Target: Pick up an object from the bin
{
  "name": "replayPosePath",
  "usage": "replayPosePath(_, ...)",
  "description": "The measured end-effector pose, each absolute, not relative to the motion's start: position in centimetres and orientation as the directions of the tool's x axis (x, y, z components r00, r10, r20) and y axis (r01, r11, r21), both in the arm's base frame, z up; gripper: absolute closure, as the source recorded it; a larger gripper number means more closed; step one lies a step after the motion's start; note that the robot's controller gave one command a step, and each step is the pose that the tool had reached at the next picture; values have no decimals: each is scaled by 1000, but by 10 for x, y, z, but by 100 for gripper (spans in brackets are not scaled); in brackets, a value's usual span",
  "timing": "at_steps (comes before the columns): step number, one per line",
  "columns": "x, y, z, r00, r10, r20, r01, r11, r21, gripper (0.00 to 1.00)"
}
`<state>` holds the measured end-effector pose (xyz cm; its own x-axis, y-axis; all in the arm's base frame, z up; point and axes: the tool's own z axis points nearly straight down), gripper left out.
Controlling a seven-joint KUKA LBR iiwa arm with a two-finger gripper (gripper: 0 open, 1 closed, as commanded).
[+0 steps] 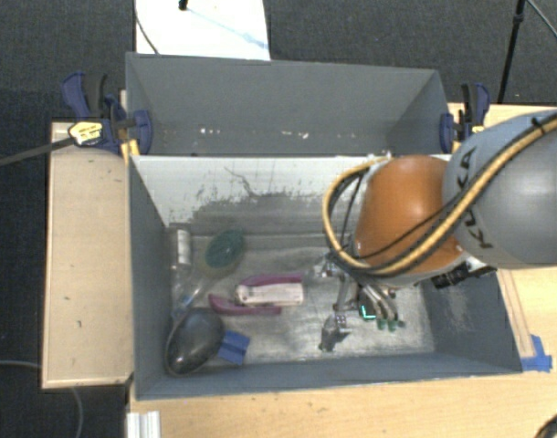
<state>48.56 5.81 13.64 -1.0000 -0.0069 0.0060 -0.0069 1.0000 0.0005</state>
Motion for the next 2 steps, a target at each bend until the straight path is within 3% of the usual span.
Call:
replayPosePath(1,522,138,69,-999,45,-8,44,999,5,0)
replayPosePath(2,519,109,101,-993,121,-7,121,993,2,0)
